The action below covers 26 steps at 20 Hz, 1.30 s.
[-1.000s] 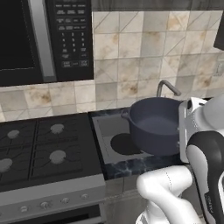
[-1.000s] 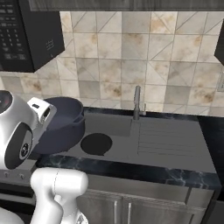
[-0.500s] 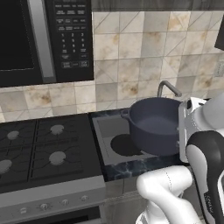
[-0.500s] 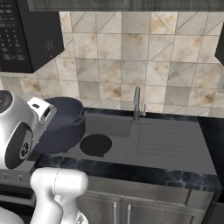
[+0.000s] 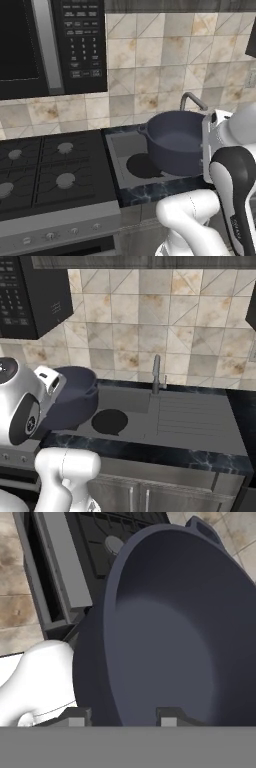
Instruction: Move the pot and pan from the stove into the sink.
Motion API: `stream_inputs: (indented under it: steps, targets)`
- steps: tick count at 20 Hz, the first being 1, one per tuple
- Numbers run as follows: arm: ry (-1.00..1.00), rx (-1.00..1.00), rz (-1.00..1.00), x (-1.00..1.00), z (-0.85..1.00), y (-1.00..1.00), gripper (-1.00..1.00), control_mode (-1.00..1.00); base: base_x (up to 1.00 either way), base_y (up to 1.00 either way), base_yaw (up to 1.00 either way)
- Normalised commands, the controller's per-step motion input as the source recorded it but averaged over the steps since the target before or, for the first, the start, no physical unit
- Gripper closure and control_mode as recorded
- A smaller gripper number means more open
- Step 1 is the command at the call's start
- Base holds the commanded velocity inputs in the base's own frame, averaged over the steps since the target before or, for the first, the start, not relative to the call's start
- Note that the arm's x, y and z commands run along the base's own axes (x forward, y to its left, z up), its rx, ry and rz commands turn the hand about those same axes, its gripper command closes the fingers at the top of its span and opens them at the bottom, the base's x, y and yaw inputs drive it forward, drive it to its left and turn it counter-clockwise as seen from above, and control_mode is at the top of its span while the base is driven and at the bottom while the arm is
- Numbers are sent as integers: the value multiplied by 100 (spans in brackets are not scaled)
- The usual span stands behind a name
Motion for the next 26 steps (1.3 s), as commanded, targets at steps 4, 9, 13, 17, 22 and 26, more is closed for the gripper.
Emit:
stream_inputs:
  steps: [4,9,13,17,22,26]
  targets:
    - [0,0,0,61,-8,0,100,-100,0,0,0]
    - [0,0,0,60,-11,0,100,-100,0,0,0]
    - [0,0,-1,67,-14,0,100,-100,0,0,0]
    - [0,0,0,48,-13,0,100,-100,0,0,0]
    - [0,0,0,29,-7,0,100,-100,0,0,0]
    - [0,0,0,0,0,0,100,-100,0,0,0]
